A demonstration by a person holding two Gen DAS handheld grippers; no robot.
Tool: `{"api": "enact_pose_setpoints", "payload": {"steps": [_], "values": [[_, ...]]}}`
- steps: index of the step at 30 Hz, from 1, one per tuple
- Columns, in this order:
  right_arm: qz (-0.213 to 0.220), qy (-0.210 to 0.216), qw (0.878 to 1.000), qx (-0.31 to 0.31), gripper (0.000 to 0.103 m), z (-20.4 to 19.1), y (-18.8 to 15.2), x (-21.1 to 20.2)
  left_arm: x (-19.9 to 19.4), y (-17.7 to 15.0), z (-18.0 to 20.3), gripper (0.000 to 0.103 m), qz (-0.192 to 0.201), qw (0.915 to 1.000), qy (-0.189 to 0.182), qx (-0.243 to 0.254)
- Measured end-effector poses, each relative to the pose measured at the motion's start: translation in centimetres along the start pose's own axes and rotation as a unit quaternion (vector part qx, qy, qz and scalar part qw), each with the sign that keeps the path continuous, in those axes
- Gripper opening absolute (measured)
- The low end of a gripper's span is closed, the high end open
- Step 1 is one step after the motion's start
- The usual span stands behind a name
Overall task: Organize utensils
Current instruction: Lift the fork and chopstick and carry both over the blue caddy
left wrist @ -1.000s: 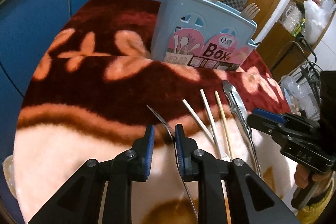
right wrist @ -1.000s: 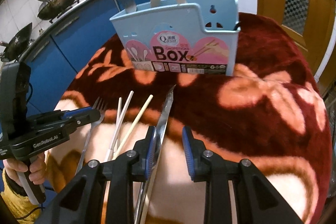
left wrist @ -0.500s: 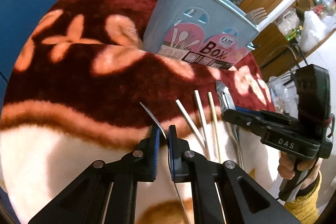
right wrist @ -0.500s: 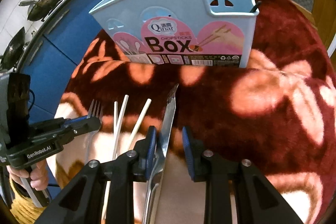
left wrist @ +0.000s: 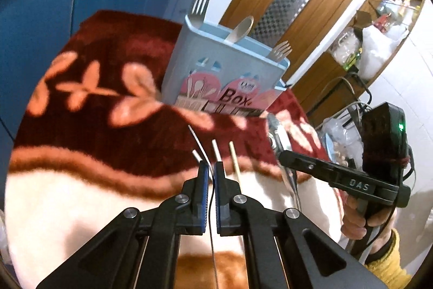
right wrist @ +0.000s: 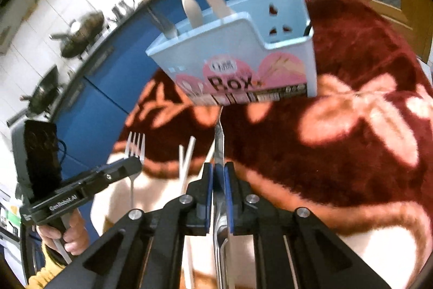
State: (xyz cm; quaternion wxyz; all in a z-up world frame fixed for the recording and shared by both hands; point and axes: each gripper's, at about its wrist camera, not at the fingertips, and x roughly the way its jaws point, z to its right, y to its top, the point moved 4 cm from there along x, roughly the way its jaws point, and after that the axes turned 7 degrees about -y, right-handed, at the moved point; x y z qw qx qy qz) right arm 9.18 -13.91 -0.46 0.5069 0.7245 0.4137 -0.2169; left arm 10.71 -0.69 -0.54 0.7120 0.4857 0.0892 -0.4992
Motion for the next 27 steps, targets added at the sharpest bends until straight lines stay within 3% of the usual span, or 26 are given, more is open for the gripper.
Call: {"api": "enact_pose_setpoints", "payload": {"steps": [4, 11, 14, 16, 20, 27], "values": [[0.029, 0.005, 1.0, -0.005, 0.01, -0.1, 0.2, -1.5, -1.0, 0.7, 1.0, 0.002, 0.025, 0.9996, -0.001, 0.011], [-0.013, -0.032, 0.999, 0.017, 0.011, 1.8, -0.5, 0.9, -1.2, 0.3, 1.4, 0.002, 0.031, 0.9994, 0.002, 0.012], [-0.022, -0.041, 0.998, 0.03, 0.017, 2.4, -0.4, 1.6, -1.4, 0.1, 1.5, 0.002, 0.032, 0.9994, 0.004, 0.015], [-0.02, -0.035, 0.999, 0.032, 0.026, 2.5, -0.3, 1.6, -1.4, 0.1, 1.5, 0.002, 0.033, 0.9994, 0.004, 0.013], [-0.026, -0.06, 0.998, 0.012, 0.026, 2.5, -0.9, 0.8, -1.3, 0.0, 1.2, 0.002, 0.033, 0.9994, 0.007, 0.012], [-0.074, -0.111, 0.99, -0.035, 0.026, 2.7, -3.1, 0.4, -1.1, 0.0, 1.1, 0.002, 0.033, 0.9993, 0.01, 0.015]]}}
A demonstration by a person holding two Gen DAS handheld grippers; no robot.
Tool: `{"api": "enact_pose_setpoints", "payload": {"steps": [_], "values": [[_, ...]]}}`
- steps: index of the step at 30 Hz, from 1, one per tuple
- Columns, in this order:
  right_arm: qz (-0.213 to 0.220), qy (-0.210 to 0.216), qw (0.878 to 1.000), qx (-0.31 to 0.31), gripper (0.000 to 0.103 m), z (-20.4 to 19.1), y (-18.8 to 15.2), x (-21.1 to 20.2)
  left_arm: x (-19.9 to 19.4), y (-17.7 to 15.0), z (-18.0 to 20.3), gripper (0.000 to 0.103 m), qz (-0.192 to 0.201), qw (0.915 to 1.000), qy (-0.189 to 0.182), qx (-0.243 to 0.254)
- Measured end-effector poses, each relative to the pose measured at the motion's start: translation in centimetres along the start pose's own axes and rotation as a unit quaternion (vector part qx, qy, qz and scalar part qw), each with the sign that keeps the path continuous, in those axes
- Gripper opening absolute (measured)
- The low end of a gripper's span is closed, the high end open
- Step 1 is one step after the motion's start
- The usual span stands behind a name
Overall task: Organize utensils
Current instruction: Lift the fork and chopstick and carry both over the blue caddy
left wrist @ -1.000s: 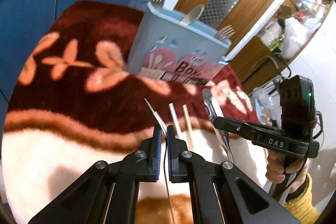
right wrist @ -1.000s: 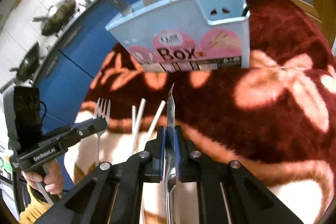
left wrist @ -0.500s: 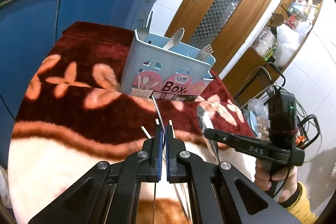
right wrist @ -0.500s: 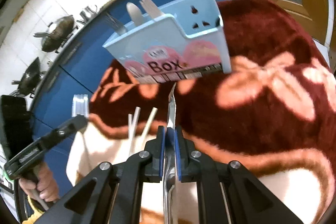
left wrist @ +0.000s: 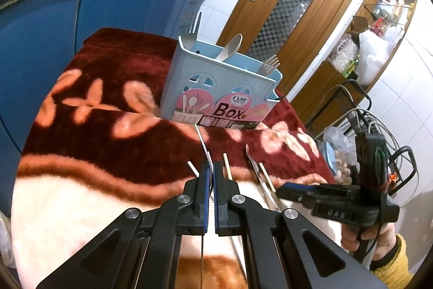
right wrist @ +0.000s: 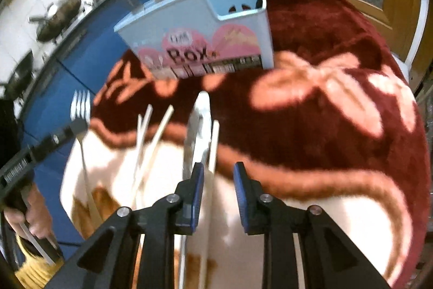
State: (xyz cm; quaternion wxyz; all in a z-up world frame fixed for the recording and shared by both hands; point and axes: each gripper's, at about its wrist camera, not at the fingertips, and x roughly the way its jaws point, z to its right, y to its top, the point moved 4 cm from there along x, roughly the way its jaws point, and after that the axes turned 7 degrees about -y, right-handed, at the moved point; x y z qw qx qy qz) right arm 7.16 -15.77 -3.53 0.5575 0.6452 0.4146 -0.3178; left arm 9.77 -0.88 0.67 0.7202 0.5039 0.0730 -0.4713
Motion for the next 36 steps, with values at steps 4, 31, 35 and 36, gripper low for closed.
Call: {"api": "enact_pose_setpoints", "payload": {"steps": [4, 31, 35, 36], "values": [[-0.008, -0.023, 0.999, -0.026, 0.026, -0.5, -0.2, 0.2, -0.2, 0.0, 0.3, 0.002, 0.006, 1.0, 0.0, 0.006], [0.223, 0.027, 0.974, 0.012, 0.006, 0.1, 4.9, -9.1, -3.6, 8.4, 3.4, 0.001, 0.121, 0.9912, -0.011, 0.052], [0.249, 0.027, 0.968, 0.012, 0.006, -0.2, 6.0, -9.3, -4.1, 11.3, 4.2, 0.001, 0.138, 0.9882, -0.005, 0.065], [0.251, 0.029, 0.967, 0.011, 0.006, -0.1, 6.2, -9.1, -4.2, 12.2, 4.5, 0.001, 0.144, 0.9874, -0.005, 0.067]]}}
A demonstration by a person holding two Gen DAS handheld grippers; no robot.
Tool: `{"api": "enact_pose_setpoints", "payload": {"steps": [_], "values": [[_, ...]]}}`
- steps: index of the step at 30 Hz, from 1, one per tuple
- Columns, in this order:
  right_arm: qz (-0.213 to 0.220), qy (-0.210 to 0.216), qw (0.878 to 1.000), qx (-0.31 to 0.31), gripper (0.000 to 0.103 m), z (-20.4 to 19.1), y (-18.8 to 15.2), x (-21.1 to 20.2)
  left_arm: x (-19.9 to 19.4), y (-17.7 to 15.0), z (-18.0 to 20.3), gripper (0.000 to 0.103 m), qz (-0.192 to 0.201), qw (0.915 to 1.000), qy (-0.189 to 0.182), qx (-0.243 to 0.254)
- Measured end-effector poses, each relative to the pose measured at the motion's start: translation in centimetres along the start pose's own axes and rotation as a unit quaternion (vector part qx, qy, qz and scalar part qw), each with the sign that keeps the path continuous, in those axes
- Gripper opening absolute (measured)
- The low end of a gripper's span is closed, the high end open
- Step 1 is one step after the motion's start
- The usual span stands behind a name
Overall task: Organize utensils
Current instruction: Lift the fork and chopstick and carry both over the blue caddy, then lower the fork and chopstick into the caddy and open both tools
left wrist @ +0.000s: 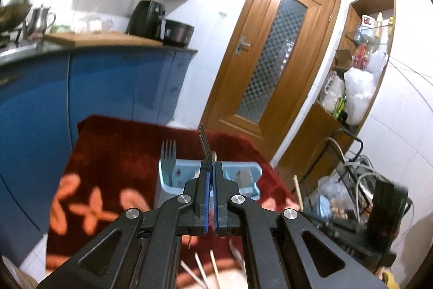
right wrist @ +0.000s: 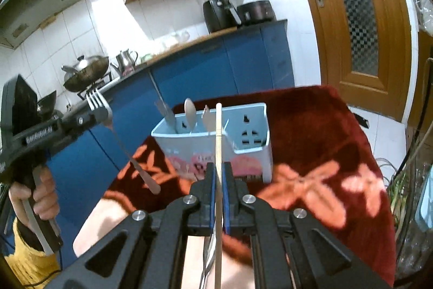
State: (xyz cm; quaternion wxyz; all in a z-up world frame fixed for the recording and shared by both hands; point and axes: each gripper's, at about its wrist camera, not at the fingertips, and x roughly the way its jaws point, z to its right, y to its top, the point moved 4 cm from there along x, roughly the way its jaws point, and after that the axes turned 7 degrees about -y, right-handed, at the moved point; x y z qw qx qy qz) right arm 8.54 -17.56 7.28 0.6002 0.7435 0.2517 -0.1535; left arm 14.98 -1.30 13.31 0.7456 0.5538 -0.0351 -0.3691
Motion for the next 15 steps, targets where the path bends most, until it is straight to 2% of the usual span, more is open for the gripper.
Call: {"api": "enact_pose_setpoints", "payload": {"steps": [8, 15], "values": [[0.018, -0.006, 1.0, -0.009, 0.006, 0.4, 0.6, 0.9, 0.8, 5.2, 1.3, 0.001, 0.035, 0.999, 0.009, 0.026], [0.027, -0.013, 1.0, -0.009, 0.006, 1.2, 0.8, 1.4, 3.7, 4.9, 0.4, 0.001, 0.034, 0.9985, 0.027, 0.033]]}}
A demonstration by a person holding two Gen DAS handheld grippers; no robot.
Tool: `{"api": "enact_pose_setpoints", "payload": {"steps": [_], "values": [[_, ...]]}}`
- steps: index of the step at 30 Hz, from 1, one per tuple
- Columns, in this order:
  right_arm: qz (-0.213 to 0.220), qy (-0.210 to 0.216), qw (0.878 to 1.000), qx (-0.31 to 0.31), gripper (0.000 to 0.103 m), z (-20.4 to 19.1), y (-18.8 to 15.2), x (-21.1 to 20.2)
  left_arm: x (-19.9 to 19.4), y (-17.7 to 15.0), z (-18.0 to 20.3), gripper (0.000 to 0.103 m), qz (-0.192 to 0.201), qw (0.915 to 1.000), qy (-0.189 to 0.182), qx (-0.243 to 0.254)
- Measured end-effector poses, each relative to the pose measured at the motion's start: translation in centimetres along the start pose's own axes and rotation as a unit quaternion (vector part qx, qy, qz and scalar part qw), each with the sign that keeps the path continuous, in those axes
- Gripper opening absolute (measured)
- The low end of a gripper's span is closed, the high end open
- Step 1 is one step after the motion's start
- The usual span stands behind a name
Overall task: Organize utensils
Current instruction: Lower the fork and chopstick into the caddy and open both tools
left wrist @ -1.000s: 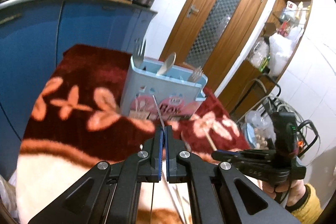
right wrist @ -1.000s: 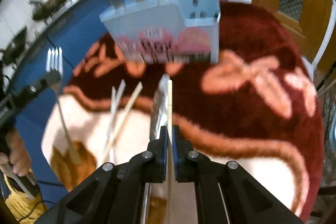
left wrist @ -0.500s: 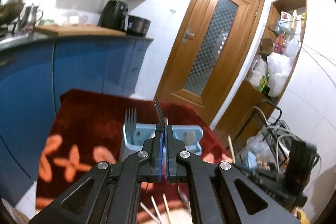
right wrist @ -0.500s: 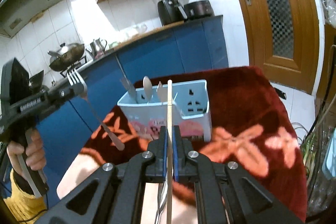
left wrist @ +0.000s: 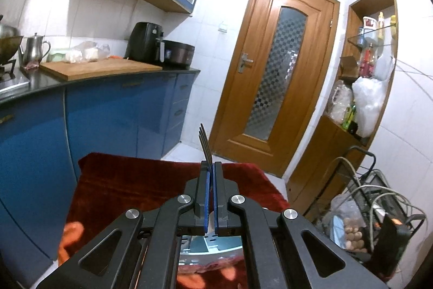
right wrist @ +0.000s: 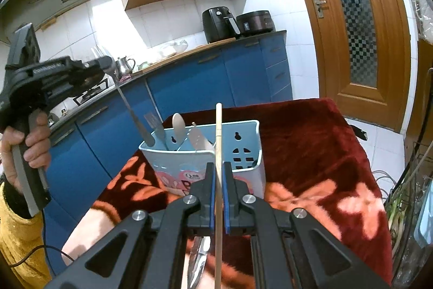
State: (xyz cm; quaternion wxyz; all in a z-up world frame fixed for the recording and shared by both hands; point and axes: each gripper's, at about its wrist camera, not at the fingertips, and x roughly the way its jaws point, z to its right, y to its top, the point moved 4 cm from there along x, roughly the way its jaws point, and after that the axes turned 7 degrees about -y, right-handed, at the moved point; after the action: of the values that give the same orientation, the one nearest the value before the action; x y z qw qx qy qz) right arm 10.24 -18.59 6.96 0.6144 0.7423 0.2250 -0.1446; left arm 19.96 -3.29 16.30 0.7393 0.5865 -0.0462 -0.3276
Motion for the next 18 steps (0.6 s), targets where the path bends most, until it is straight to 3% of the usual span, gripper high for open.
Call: {"api": "enact_pose_setpoints", "payload": {"steps": [4, 18], "values": [[0.011, -0.004, 1.0, 0.001, 0.006, 0.4, 0.5, 0.3, 1.8, -1.3, -0.9, 0.001, -0.009, 0.9999, 0.005, -0.006], [0.113, -0.027, 0.993, 0.004, 0.006, 0.0, 5.3, 3.2, 4.9, -6.4, -3.4, 0.001, -0.042, 0.9988, 0.011, -0.022]]}}
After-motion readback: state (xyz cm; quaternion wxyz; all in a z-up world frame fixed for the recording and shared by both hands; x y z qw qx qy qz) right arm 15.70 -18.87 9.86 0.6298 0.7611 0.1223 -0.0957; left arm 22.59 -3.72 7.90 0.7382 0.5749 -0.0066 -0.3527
